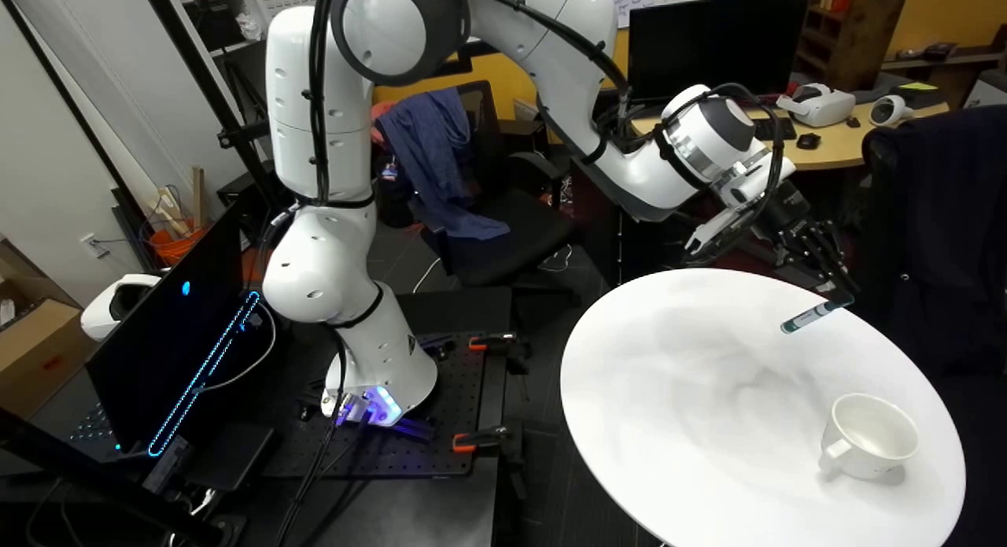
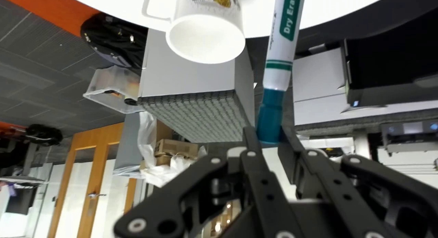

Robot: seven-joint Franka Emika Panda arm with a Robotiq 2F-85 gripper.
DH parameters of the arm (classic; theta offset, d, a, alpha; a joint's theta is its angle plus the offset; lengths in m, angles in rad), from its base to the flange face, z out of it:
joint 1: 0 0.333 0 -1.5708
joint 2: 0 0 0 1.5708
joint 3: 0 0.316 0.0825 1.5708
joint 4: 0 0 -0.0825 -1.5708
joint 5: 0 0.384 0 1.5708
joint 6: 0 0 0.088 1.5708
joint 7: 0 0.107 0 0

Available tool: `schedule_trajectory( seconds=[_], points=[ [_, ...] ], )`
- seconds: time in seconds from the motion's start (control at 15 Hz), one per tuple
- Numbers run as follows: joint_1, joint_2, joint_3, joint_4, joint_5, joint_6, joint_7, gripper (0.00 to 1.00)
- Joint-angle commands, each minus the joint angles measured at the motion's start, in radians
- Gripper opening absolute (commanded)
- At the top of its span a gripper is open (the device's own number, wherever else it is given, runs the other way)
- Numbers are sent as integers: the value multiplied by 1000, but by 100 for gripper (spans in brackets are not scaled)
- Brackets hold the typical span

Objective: Remove the marker from the cup and put it on the table

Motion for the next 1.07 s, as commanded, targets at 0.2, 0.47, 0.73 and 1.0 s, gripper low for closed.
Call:
schedule_trajectory(
  seconds=[0.2,0.47,0.73,1.0],
  points=[
    [-70,-4,54,-73,249,147,-438,5],
    [-69,17,67,-85,502,99,-763,5],
    [-19,41,28,-56,668,8,-957,5],
    [28,50,-18,-36,720,-41,-1027,5]
  ],
)
